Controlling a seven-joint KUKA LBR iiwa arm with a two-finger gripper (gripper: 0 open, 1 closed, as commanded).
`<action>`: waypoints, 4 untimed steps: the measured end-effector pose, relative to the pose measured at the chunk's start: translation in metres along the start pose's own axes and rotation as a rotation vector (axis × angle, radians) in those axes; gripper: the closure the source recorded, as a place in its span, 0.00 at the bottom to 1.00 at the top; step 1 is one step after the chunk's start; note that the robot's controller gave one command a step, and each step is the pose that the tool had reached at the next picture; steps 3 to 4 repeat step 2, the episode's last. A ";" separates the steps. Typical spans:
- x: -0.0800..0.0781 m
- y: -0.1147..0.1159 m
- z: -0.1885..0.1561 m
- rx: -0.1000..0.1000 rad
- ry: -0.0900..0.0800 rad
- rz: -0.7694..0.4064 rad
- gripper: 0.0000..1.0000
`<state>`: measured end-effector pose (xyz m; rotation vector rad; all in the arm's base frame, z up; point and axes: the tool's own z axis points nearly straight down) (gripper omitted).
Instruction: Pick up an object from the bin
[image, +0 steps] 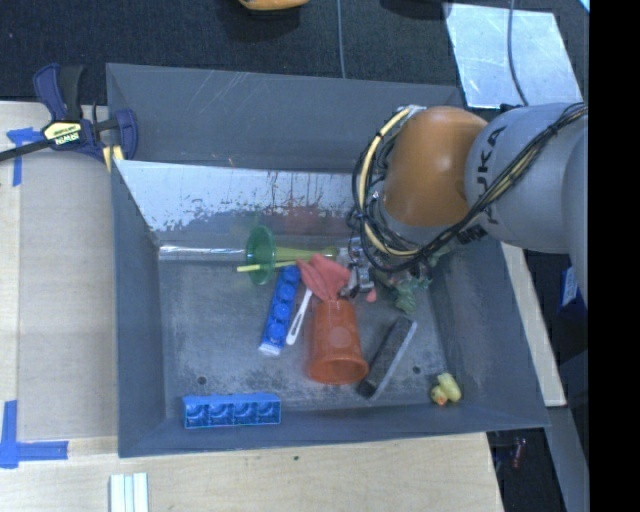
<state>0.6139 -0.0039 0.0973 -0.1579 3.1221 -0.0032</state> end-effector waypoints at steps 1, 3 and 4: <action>0.009 0.007 -0.038 -0.001 0.012 -0.084 1.00; 0.018 0.006 -0.107 -0.001 0.008 -0.081 1.00; 0.018 0.006 -0.107 -0.001 0.008 -0.081 1.00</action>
Offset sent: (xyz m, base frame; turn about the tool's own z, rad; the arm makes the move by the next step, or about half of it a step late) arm -0.0334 0.0023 0.1778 -0.0637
